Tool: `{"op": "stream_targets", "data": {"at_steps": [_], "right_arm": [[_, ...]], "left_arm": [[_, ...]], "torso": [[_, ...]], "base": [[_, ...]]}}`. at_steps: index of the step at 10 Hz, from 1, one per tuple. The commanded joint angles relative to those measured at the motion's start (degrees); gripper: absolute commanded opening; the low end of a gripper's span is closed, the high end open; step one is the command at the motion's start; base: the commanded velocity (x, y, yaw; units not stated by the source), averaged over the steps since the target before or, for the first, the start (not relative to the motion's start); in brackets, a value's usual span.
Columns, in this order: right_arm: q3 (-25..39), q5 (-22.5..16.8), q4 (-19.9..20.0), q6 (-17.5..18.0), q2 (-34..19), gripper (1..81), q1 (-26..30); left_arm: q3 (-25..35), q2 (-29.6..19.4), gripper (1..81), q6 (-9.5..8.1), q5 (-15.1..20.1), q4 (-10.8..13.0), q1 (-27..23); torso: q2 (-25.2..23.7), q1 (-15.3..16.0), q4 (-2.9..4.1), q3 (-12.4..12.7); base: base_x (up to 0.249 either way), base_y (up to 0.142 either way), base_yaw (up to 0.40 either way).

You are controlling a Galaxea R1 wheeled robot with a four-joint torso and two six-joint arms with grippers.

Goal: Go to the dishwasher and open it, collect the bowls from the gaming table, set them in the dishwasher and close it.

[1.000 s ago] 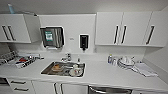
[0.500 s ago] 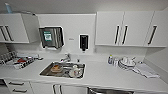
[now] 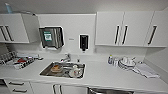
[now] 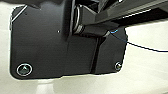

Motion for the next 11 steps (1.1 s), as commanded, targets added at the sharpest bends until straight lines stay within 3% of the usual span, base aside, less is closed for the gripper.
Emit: {"op": "stream_targets", "data": {"at_steps": [1,2,3,6,8,11], "right_arm": [[8.7,-3.8,-0.2,0.2,-5.9,81.1,3.2],[14.2,-3.8,-0.2,0.1,-9.5,81.1,3.5],[18.4,-3.8,-0.2,-0.1,-12.8,81.1,3.7],[29.1,-3.8,0.0,0.2,-21.0,81.1,4.6],[34.3,-3.8,0.1,0.2,-25.2,81.1,6.0],[41.3,-3.8,0.4,0.5,-30.2,81.1,8.5]], "left_arm": [[7.8,-5.4,81.1,0.14,2.1,0.7,-2.7],[12.1,-8.7,81.1,0.14,-0.1,0.7,-2.7],[16.1,-12.2,81.1,0.05,-1.4,0.7,-2.7],[29.0,-25.0,81.1,-0.12,-6.0,0.7,-2.9],[38.1,-33.9,81.1,-0.13,-9.5,0.7,-3.1],[49.1,-42.9,81.1,-0.12,-9.9,0.7,-5.3]], "torso": [[0.0,0.0,0.0,0.0],[0.0,0.0,0.0,0.0],[-5.7,3.7,0.0,0.0],[-8.6,5.4,0.0,0.0],[-12.6,7.9,0.0,-3.0],[-18.7,11.7,0.0,-5.4]], "base": [[0.0,0.0,0.0],[0.0,0.0,0.0],[0.0,0.0,0.0],[0.0,0.0,0.0],[0.0,0.0,0.0],[0.0,0.0,0.0]]}}
